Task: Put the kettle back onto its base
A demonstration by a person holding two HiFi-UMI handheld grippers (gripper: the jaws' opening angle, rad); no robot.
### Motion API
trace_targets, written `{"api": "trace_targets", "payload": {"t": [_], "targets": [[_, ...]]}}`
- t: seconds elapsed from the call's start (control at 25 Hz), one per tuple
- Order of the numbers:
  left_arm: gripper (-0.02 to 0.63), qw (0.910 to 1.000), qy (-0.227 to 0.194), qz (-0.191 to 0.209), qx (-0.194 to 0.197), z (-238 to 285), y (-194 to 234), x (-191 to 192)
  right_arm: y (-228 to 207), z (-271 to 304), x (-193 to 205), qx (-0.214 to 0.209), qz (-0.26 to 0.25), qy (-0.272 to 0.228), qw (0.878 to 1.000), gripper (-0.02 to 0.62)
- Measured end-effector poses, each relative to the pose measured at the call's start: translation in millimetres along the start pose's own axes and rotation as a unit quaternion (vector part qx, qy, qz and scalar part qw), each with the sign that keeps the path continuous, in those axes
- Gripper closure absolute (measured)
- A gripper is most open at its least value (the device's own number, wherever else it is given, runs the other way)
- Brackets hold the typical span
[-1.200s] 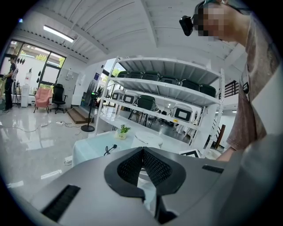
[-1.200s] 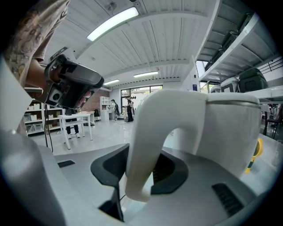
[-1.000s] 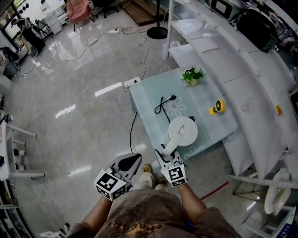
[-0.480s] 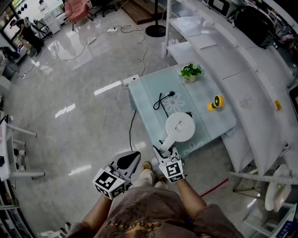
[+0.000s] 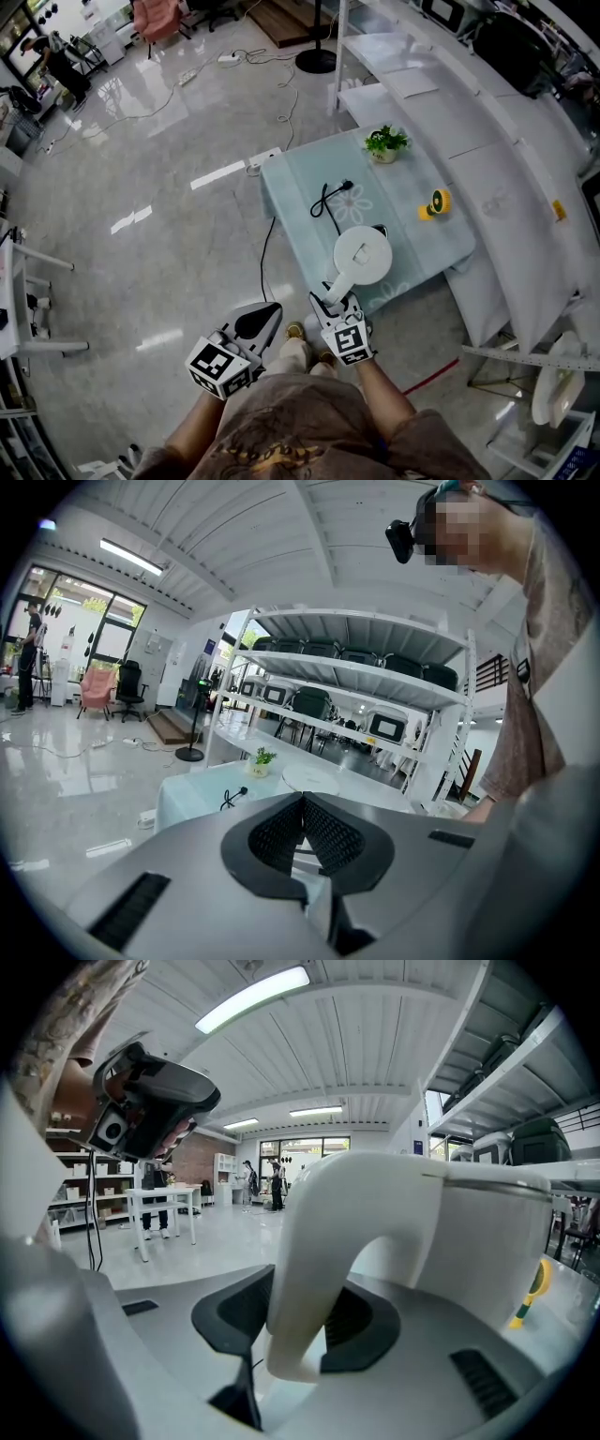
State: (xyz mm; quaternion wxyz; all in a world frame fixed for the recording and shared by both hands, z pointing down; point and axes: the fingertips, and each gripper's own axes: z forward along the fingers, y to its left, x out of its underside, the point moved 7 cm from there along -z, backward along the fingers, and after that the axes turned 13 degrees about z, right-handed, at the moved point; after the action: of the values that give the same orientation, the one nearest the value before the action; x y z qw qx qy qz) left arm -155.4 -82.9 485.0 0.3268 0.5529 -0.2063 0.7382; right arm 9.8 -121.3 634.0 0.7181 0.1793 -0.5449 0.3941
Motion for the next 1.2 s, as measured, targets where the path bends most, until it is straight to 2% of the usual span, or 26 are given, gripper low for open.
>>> {"api": "trace_targets", "payload": {"t": [0.36, 0.68, 0.92, 1.2], "targets": [[0.584, 1.0000, -0.003, -0.003, -0.003, -10.9, -6.2, -0.8, 4.1, -1.2, -0.8, -0.006, -0.001, -0.003, 1.000, 0.446], [0.584, 0.9999, -0.004, -0.010, 0.000, -12.8, -11.4, -0.9, 3.0, -3.8, 1.2, -0.020, -0.027, 0.023, 0.999, 0.436], [0.584, 1.0000, -0.007, 0.000, 0.006, -13.0, -14.4, -1.0, 1.1, -14.5, 4.9, -0.018, -0.055, 0.042, 0.997, 0.405], [0.584, 0.9997, -0.004, -0.007, 0.022, -8.8, -23.3, -1.4, -4.4, -37.9, 2.0, -0.003, -0.053, 0.043, 0.998, 0.382]]}}
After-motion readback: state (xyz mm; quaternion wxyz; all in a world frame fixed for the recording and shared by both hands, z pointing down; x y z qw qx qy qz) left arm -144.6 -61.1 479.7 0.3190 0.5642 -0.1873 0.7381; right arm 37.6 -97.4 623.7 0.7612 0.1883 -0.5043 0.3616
